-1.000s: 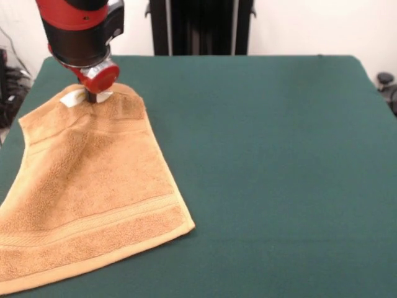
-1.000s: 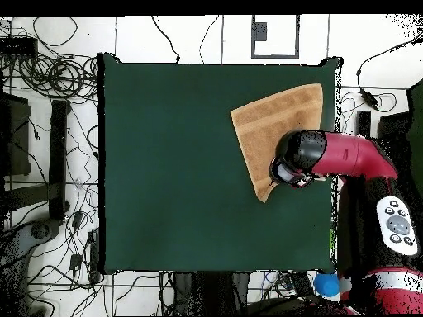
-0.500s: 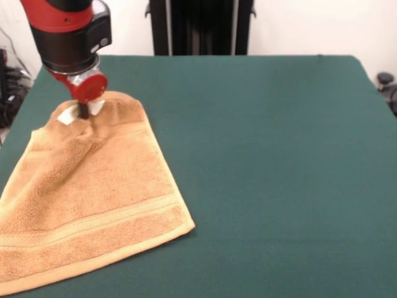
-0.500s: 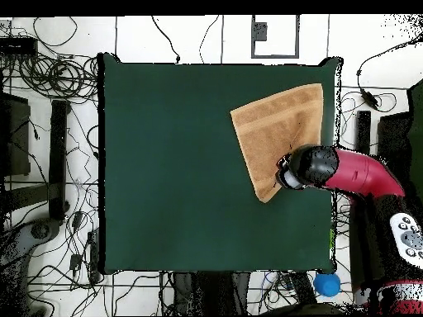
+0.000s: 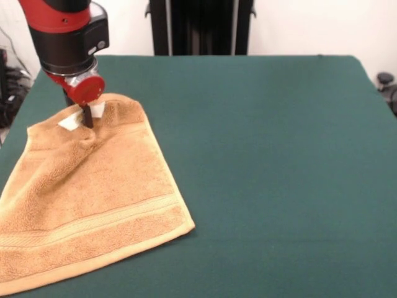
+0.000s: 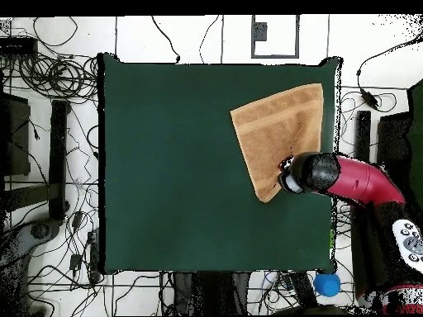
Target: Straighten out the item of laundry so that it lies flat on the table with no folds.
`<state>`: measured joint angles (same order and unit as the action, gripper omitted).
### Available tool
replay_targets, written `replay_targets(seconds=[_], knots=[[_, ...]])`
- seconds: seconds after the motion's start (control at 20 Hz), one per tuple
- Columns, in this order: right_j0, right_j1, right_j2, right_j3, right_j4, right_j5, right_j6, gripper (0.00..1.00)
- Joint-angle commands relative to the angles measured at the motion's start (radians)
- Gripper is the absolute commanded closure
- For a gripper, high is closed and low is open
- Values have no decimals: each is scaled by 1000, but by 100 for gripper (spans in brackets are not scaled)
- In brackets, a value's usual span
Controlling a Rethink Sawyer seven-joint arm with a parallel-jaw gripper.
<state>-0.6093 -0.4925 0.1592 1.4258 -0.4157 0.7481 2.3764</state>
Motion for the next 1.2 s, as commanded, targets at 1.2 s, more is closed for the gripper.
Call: replay_targets(seconds=[1.2], knots=[[37,112,162,-257,87,584,-235,0]])
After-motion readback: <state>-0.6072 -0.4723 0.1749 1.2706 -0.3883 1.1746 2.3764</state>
